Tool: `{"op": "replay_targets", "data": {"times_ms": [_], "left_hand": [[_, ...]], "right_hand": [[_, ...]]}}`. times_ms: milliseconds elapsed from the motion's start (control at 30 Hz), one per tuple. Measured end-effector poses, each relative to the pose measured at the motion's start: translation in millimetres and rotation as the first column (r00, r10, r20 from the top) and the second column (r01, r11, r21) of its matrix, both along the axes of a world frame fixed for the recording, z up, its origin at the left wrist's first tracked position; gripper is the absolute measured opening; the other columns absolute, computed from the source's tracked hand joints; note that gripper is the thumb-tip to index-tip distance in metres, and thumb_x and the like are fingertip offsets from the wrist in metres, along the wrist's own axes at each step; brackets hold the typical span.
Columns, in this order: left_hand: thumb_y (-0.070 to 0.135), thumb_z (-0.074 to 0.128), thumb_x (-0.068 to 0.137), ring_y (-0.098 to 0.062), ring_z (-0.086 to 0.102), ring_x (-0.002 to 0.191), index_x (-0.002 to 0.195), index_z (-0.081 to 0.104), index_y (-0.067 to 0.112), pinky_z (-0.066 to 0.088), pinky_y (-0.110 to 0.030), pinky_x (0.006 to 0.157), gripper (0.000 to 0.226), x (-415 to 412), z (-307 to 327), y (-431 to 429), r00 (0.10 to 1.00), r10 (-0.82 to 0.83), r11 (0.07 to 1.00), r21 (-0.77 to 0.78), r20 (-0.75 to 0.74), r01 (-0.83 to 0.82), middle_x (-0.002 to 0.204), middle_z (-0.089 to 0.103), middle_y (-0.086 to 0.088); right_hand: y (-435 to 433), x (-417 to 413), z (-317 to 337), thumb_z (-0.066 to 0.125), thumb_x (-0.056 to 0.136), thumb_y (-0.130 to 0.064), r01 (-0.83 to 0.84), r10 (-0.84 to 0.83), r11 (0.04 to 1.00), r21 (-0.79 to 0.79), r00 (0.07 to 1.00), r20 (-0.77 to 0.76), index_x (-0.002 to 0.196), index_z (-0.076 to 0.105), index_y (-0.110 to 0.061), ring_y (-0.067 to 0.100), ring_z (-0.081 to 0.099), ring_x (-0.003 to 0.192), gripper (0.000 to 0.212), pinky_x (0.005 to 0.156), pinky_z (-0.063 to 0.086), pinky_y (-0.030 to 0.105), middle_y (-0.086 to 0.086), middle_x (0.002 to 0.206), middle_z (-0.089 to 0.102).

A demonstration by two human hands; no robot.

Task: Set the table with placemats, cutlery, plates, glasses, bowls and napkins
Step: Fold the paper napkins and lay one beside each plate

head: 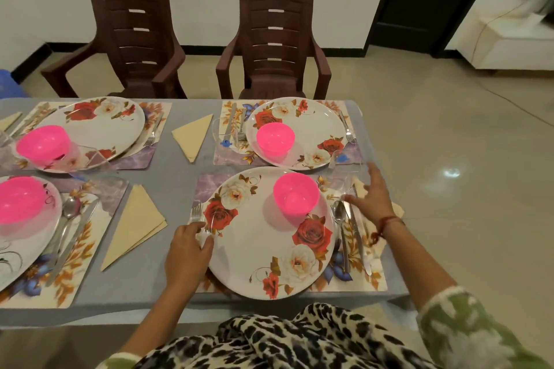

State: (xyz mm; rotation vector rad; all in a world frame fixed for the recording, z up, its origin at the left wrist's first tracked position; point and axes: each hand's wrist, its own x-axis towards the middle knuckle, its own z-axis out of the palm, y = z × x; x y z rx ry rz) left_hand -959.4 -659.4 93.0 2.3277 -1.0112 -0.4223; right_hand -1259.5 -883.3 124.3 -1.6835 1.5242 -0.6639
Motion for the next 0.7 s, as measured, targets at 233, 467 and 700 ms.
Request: {"op": "replay_targets", "data": {"times_ms": [233,467,700], "left_hand": [[0.028,0.061,0.090,-0.020,0.058,0.093,0.125,0.055,0.016,0.045,-0.031,0.074,0.038,2,3,8,0.998,0.056,0.998,-0.017,-0.015,-0.056,0.119,0.054,-0.007],[0.027,0.060,0.091,-0.019,0.058,0.087,0.123,0.056,0.015,0.048,-0.032,0.073,0.035,3,2,13,0.997,0.069,0.997,-0.022,-0.025,-0.070,0.116,0.054,-0.006],[0.029,0.059,0.091,-0.019,0.058,0.088,0.125,0.054,0.014,0.046,-0.030,0.073,0.037,6,2,9,0.998,0.057,0.998,-0.005,-0.031,-0.057,0.117,0.053,-0.006]], "right_hand": [[-59,15,9,0.079,0.067,0.003,-0.307,0.285,0.936,0.171,0.948,0.141,0.140,0.032,-0.019,0.015,0.037,0.128,0.089,0.081,0.048,0.018,0.002,0.137,0.040],[-62,22,-2,0.083,0.065,-0.004,-0.314,0.296,0.938,0.145,0.946,0.132,0.128,0.042,-0.015,0.020,0.047,0.119,0.075,0.090,0.048,0.031,0.003,0.126,0.051],[-63,18,0,0.080,0.067,0.001,-0.362,0.340,0.917,0.171,0.929,0.143,0.128,0.041,-0.013,0.022,0.044,0.126,0.074,0.085,0.053,0.030,0.005,0.130,0.047]]}}
